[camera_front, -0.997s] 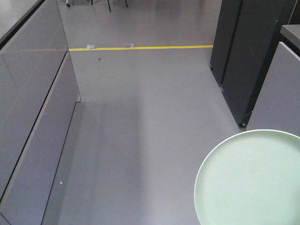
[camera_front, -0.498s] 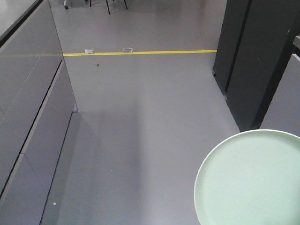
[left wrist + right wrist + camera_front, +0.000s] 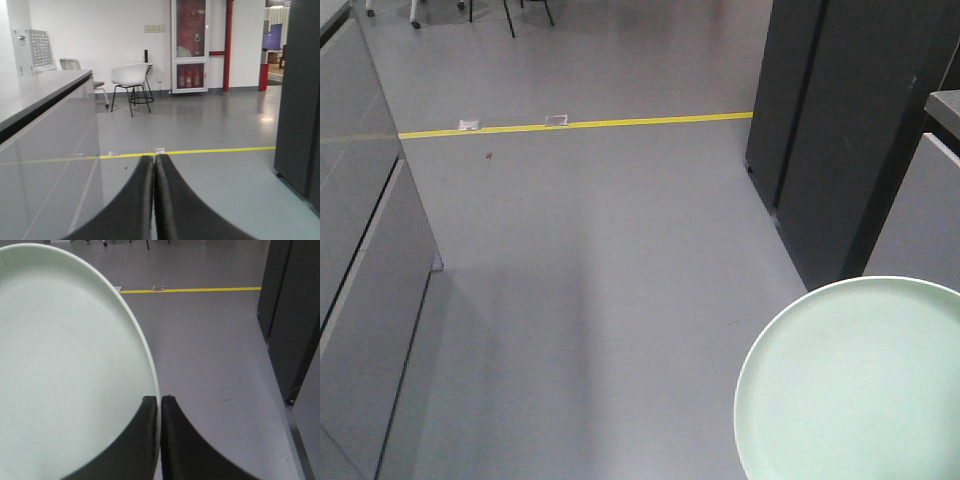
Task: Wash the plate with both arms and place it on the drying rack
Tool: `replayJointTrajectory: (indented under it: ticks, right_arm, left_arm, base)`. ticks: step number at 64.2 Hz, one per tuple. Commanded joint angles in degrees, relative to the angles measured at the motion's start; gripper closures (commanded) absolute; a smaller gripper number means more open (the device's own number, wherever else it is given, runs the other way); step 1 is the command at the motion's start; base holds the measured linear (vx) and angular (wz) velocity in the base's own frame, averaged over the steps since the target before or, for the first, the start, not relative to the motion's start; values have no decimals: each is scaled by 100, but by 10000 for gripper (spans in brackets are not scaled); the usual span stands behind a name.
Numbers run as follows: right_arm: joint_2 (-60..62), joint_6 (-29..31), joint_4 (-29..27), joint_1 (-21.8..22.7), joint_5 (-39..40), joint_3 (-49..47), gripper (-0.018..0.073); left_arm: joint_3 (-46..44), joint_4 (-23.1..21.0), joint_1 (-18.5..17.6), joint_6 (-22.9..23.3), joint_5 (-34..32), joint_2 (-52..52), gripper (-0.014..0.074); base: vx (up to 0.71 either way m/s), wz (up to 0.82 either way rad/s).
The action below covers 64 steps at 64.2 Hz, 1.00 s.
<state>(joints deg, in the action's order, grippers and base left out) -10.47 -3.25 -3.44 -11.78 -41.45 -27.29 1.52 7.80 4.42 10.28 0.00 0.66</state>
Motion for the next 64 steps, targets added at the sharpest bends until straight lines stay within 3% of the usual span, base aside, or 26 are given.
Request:
replayJointTrajectory:
  ticks: [1,64]
  right_arm:
    - [-73,5,17,17,454,-145,564]
    - [-73,5,17,17,459,-145,564]
  left_arm:
    - [85,-21,3,15,-376,88,602]
    - [85,-21,3,15,-376,88,602]
  base:
    - [26,-26]
    - [20,-36]
